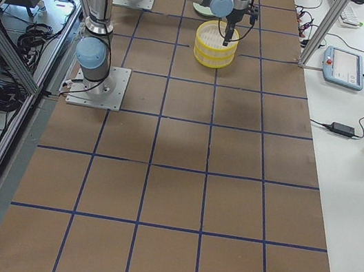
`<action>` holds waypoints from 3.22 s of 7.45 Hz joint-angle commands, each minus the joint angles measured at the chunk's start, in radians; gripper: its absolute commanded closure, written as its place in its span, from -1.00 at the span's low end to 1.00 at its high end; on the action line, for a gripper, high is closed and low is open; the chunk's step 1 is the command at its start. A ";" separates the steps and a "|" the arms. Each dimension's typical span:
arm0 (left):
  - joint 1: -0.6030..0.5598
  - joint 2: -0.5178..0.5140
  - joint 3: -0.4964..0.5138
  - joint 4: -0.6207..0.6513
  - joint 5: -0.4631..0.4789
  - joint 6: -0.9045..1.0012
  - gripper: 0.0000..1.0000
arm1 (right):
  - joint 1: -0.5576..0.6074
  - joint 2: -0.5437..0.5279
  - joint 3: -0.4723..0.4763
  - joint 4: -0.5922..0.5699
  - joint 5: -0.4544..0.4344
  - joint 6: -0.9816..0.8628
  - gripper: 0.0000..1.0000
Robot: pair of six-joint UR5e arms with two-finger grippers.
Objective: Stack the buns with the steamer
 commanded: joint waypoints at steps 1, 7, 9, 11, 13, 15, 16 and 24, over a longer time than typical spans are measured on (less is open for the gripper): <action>-0.166 -0.040 0.042 0.014 -0.009 -0.277 0.88 | -0.033 -0.106 -0.023 0.147 -0.003 0.006 -0.99; -0.202 -0.092 0.039 0.091 0.002 -0.211 -1.00 | -0.033 -0.141 0.011 0.151 -0.040 -0.003 -0.99; -0.018 -0.043 0.044 0.060 -0.012 -0.008 -1.00 | -0.031 -0.141 0.013 0.152 -0.042 -0.005 -0.99; 0.165 0.094 0.083 -0.208 -0.072 0.236 -1.00 | -0.031 -0.141 0.011 0.149 -0.039 -0.005 -0.99; 0.206 0.185 0.187 -0.442 -0.042 0.241 -1.00 | -0.031 -0.141 0.011 0.148 -0.037 -0.005 -0.99; 0.198 0.190 0.191 -0.469 -0.012 0.241 -1.00 | -0.031 -0.141 0.013 0.148 -0.039 -0.022 -0.99; 0.200 0.189 0.194 -0.468 -0.017 0.241 -1.00 | -0.031 -0.141 0.013 0.146 -0.039 -0.023 -0.99; 0.198 0.198 0.182 -0.468 0.115 0.243 -1.00 | -0.031 -0.141 0.014 0.149 -0.040 -0.022 -0.99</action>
